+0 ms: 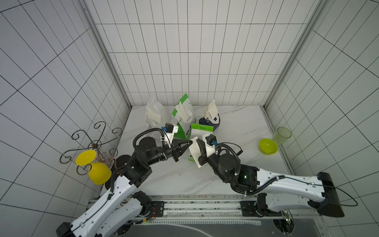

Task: Staple the receipts to the bags
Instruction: Pick up the receipt from the center of the board.

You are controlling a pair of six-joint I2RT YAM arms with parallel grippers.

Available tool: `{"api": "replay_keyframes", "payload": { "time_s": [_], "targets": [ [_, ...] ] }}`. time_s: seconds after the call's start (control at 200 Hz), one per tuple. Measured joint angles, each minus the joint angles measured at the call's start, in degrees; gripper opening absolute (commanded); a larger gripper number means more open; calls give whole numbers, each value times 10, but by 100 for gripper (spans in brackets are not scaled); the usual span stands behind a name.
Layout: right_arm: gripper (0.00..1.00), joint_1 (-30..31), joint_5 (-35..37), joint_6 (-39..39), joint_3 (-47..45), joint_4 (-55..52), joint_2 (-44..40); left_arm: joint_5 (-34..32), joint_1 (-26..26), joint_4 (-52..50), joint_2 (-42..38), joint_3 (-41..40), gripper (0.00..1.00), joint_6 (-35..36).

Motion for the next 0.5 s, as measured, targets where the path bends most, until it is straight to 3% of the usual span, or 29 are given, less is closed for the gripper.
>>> {"api": "replay_keyframes", "payload": {
  "time_s": [0.055, 0.12, 0.26, 0.5],
  "targets": [
    [38, -1, -16, 5, 0, -6, -6, -1, 1, -4, 0, 2, 0, 7],
    [48, -9, -50, 12, 0, -22, -21, -1, 6, -17, 1, 8, 0, 16],
    [61, -42, -156, 26, 0, -71, -83, 23, 37, -31, 3, 26, 0, 43],
    [66, -175, -414, 41, 1, -148, -154, 113, 48, -40, 33, 58, 0, 83]
  ]
}}
